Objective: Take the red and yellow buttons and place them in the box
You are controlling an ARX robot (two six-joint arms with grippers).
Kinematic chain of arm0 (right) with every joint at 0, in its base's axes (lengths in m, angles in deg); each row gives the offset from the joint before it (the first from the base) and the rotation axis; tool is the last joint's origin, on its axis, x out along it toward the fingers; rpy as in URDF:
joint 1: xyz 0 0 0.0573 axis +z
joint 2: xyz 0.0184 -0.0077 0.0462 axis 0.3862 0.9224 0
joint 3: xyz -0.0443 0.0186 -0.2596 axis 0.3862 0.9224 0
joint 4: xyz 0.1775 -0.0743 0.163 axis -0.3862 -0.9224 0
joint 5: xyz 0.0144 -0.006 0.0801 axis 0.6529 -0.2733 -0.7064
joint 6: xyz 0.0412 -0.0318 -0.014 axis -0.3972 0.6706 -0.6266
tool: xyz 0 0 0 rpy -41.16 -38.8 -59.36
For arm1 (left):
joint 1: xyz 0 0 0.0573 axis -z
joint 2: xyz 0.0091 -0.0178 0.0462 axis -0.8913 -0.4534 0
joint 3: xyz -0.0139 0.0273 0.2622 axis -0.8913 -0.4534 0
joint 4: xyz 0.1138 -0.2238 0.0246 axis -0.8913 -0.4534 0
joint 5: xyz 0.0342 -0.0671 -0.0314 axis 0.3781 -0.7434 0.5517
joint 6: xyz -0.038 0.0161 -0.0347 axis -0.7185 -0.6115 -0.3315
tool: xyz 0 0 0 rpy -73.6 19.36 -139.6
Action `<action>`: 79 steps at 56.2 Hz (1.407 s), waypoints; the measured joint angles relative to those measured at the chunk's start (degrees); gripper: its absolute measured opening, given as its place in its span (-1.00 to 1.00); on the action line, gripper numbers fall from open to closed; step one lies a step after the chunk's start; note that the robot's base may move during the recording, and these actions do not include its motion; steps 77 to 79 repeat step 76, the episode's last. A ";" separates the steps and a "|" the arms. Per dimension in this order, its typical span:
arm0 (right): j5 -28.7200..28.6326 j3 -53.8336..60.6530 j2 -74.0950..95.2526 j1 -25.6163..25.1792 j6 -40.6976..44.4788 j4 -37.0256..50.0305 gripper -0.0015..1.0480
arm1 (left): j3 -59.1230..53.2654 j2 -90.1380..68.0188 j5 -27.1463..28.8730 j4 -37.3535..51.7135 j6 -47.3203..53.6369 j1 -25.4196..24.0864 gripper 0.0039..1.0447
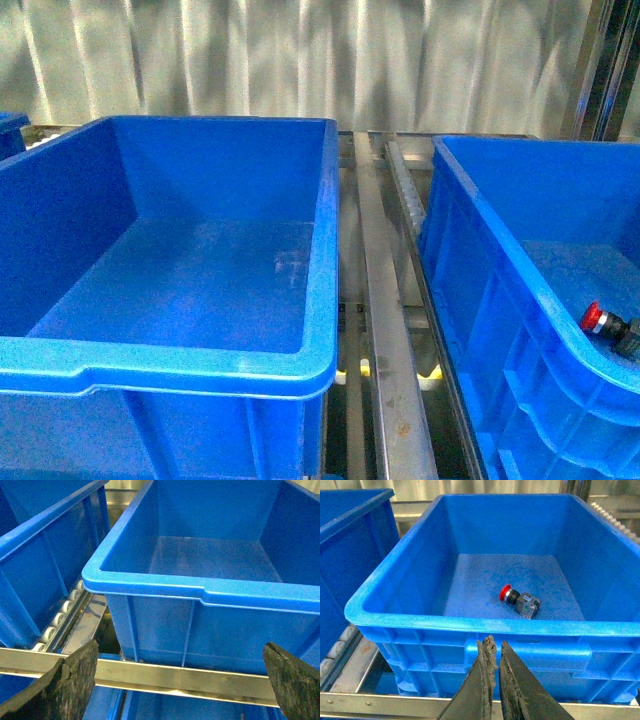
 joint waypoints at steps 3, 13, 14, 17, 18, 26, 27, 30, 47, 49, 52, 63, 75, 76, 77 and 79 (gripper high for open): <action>0.00 0.00 0.02 0.00 0.00 0.00 -0.93 | 0.00 0.00 0.00 0.00 0.00 0.00 0.85; 0.00 0.00 0.02 0.00 0.09 0.00 -0.52 | 0.00 0.00 0.00 0.00 0.00 0.00 0.85; -0.02 0.00 0.02 0.00 0.09 0.00 -0.45 | 0.00 0.00 0.00 0.00 0.00 0.00 0.85; 0.00 0.00 0.02 0.00 0.09 0.00 -0.32 | 0.00 0.00 0.00 0.00 0.00 0.00 0.85; 0.00 0.00 0.02 0.00 0.09 0.00 -0.25 | 0.00 0.00 0.00 0.00 0.00 0.00 0.85; 0.00 0.00 0.02 0.00 0.09 0.00 0.18 | 0.00 0.00 0.00 0.00 0.00 0.00 0.85; 0.00 0.00 0.02 0.00 0.09 0.00 0.22 | 0.00 0.00 0.00 0.00 0.00 0.00 0.85; 0.00 0.00 0.02 0.00 0.09 0.00 0.38 | 0.00 0.00 0.00 0.00 0.00 0.00 0.85; 0.00 0.00 0.02 0.00 0.09 0.00 0.89 | 0.00 0.00 0.00 0.00 0.00 0.00 0.85; 0.00 0.00 0.02 0.00 0.09 0.00 0.89 | 0.00 0.00 0.00 0.00 0.00 0.00 0.85; 0.00 0.00 0.02 0.00 0.09 0.00 0.89 | 0.00 0.00 0.00 0.00 0.00 0.00 0.85; 0.00 0.00 0.02 0.00 0.09 0.00 0.89 | 0.00 0.00 0.00 0.00 0.00 0.00 0.85; 0.00 0.00 0.02 0.00 0.09 0.00 0.89 | 0.00 0.00 0.00 0.00 0.00 0.00 0.85; 0.00 0.00 0.02 0.00 0.09 0.00 0.89 | 0.00 0.00 0.00 0.00 0.00 0.00 0.85; 0.00 0.00 0.02 0.00 0.09 0.00 0.89 | 0.00 0.00 0.00 0.00 0.00 0.00 0.85; 0.00 0.00 0.02 0.00 0.09 0.00 0.89 | 0.00 0.00 0.00 0.00 0.00 0.00 0.85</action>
